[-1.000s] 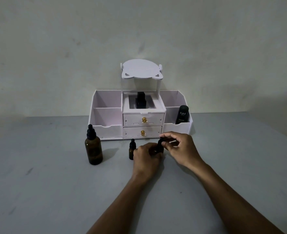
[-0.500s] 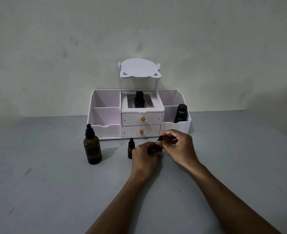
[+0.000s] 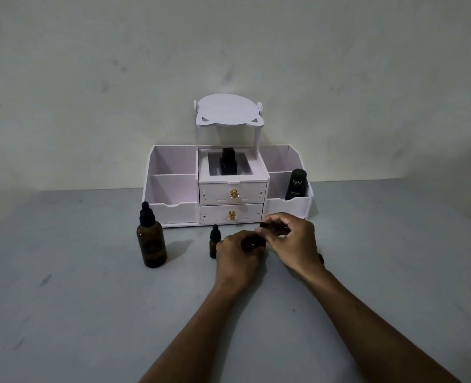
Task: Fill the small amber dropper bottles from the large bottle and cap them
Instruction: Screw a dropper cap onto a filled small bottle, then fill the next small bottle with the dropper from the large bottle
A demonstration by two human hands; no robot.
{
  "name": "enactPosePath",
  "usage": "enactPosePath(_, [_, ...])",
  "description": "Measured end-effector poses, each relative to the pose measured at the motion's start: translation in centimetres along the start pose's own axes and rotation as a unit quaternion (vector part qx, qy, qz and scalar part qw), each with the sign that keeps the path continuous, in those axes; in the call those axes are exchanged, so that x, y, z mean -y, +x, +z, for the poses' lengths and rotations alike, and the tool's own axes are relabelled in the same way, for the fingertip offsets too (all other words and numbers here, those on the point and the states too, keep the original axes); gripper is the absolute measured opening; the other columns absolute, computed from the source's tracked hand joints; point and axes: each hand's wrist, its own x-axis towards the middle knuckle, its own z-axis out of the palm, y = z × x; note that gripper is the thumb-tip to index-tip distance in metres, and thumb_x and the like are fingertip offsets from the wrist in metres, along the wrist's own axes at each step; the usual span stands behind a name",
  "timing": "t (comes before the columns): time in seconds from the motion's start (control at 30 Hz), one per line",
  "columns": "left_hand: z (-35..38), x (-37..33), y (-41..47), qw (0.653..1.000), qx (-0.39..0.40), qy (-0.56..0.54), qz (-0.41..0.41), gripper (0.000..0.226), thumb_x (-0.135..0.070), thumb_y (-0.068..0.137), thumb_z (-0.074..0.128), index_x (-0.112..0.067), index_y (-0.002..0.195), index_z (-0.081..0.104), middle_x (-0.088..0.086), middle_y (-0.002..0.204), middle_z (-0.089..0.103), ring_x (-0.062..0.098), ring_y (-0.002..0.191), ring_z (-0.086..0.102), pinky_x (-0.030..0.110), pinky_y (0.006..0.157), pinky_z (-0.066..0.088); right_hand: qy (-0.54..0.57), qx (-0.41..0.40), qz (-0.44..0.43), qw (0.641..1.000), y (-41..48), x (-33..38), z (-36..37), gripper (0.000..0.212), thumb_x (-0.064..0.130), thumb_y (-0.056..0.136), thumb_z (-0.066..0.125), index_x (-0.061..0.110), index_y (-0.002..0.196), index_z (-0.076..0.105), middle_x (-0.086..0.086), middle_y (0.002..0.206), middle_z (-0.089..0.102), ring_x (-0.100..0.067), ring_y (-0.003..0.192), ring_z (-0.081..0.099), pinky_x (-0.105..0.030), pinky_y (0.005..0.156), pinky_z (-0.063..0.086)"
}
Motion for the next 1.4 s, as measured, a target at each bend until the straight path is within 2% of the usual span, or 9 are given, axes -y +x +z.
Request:
enactPosePath(0.13, [0.1,0.1,-0.1,1.0,0.001,-0.006,-0.005,0.031,-0.014,0.087,0.074,-0.017,0.117,0.074,-0.004,0.11,0.077,0.004,0.099,0.071,0.026,0.094,0.057,0.017,0.009,0.01,1.0,-0.2,-0.1,-0.1,0.026,0.022,0.081,0.08,0.016,0.106,0.075,0.003,0.098,0.076,-0.009,0.088,0.071,-0.028,0.08,0.061])
enactPosePath(0.3, [0.1,0.0,-0.1,1.0,-0.001,-0.012,-0.012,0.03,-0.013,0.086,0.073,-0.019,0.115,0.075,-0.006,0.107,0.077,0.002,0.097,0.07,0.026,0.093,0.058,0.001,-0.003,0.016,1.0,0.0,-0.2,0.1,0.017,0.019,0.077,0.084,0.013,0.092,0.077,0.002,0.083,0.076,-0.01,0.076,0.071,-0.027,0.077,0.061])
enactPosePath(0.43, [0.0,-0.1,-0.1,1.0,0.002,-0.01,-0.007,0.028,-0.012,0.086,0.073,-0.018,0.114,0.076,-0.005,0.107,0.077,0.004,0.097,0.071,0.026,0.093,0.058,0.021,0.019,0.017,0.999,-0.3,-0.3,-0.1,0.03,0.021,0.078,0.083,0.016,0.107,0.075,0.003,0.097,0.076,-0.009,0.086,0.072,-0.024,0.079,0.061])
enactPosePath(0.63, [-0.2,-0.2,0.0,1.0,0.006,0.0,0.003,0.031,-0.009,0.086,0.073,-0.015,0.116,0.075,-0.001,0.109,0.077,0.007,0.098,0.07,0.023,0.095,0.056,0.021,0.001,0.017,1.0,0.0,-0.2,0.1,0.016,0.012,0.075,0.084,0.015,0.089,0.079,0.003,0.084,0.077,-0.009,0.077,0.073,-0.027,0.079,0.06])
enactPosePath(0.9, [-0.3,-0.2,-0.4,1.0,0.009,-0.008,-0.016,0.03,-0.011,0.084,0.073,-0.021,0.112,0.075,-0.006,0.106,0.077,0.003,0.095,0.069,0.02,0.093,0.056,0.027,0.012,0.014,0.999,-0.2,-0.4,0.2,0.018,0.012,0.077,0.083,0.014,0.094,0.078,0.002,0.088,0.077,-0.009,0.08,0.073,-0.029,0.081,0.061])
enactPosePath(1.03, [-1.4,-0.3,-1.1,0.998,0.038,-0.004,-0.054,0.056,-0.018,0.084,0.077,-0.02,0.137,0.059,0.002,0.127,0.069,0.012,0.114,0.064,0.024,0.1,0.051,0.024,0.022,-0.009,0.999,-0.3,0.2,-0.1,0.038,0.022,0.08,0.082,0.017,0.116,0.071,0.002,0.105,0.075,-0.01,0.093,0.071,-0.026,0.08,0.061])
enactPosePath(1.13, [-3.6,-0.5,-2.3,0.997,0.055,0.002,-0.054,0.062,-0.028,0.085,0.078,-0.025,0.142,0.052,-0.002,0.128,0.065,0.007,0.107,0.063,0.018,0.092,0.052,0.047,-0.015,-0.061,0.997,0.1,1.7,-0.6,0.04,0.022,0.082,0.079,0.015,0.12,0.068,0.0,0.107,0.073,-0.014,0.097,0.069,-0.026,0.079,0.059])
enactPosePath(1.23, [-6.8,-1.1,-3.5,1.0,0.003,0.008,0.003,0.044,-0.029,0.087,0.076,-0.032,0.128,0.061,-0.012,0.113,0.07,0.003,0.093,0.067,0.011,0.079,0.054,0.077,-0.05,-0.119,0.989,0.3,4.5,-0.4,0.03,0.017,0.085,0.077,0.015,0.114,0.07,0.0,0.103,0.072,-0.013,0.095,0.069,-0.027,0.077,0.058])
enactPosePath(1.4, [-13.5,-0.7,-3.7,0.972,-0.215,-0.039,0.085,0.019,-0.021,0.084,0.078,-0.023,0.103,0.075,-0.01,0.081,0.075,0.011,0.068,0.07,0.017,0.063,0.054,0.15,0.01,-0.137,0.979,0.6,9.7,2.8,0.02,0.01,0.085,0.076,0.015,0.104,0.073,0.005,0.096,0.073,-0.01,0.084,0.069,-0.022,0.072,0.056])
